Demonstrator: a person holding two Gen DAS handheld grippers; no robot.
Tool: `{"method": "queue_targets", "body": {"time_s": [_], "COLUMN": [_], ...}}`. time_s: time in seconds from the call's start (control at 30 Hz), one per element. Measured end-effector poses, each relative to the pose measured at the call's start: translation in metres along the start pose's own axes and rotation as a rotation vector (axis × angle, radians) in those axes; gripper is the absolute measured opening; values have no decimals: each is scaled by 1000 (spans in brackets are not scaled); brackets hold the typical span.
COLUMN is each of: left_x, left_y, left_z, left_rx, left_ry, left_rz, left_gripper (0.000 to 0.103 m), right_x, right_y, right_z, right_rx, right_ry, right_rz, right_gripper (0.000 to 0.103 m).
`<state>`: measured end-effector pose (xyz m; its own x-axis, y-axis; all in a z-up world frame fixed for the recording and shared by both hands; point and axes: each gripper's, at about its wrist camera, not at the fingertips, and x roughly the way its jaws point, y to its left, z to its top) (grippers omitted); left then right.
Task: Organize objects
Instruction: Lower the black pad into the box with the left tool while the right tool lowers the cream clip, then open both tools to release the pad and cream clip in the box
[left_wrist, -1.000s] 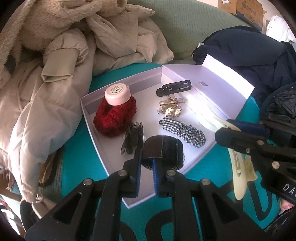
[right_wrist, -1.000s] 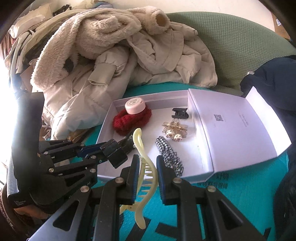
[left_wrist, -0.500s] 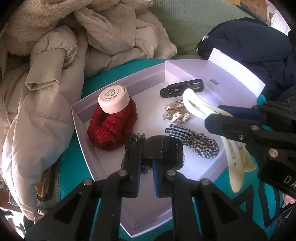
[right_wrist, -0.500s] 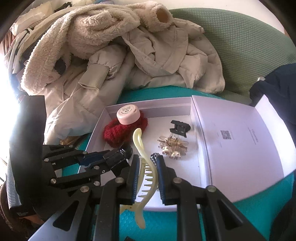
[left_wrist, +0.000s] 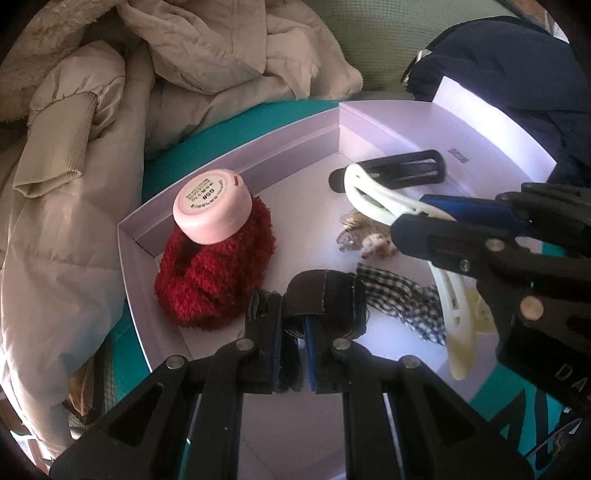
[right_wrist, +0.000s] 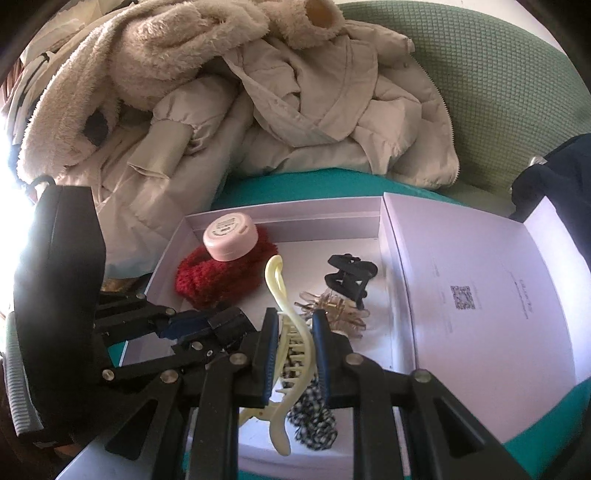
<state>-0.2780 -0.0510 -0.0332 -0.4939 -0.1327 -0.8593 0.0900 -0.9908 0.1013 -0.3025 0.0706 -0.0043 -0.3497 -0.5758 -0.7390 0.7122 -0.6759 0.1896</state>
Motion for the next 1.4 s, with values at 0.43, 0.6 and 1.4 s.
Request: {"method": "queue_targets", "body": {"time_s": [0.43,0.6,1.4], "left_x": [30,37,20], "left_y": [4,4,9], "left_z": [20,25,22], "left_rx": [-18,-17,-65], "left_ry": [34,42,14], "left_rz": [22,28,27], "left_gripper": [11,12,30], "right_x": [23,28,15], "right_y": [-10,-7,-3], "right_z": [7,8,18], "right_rx": [-6,-16,-25], "right_ry": [19,27,32], "right_rz": [1,3,-64], "right_gripper": [18,18,19]}}
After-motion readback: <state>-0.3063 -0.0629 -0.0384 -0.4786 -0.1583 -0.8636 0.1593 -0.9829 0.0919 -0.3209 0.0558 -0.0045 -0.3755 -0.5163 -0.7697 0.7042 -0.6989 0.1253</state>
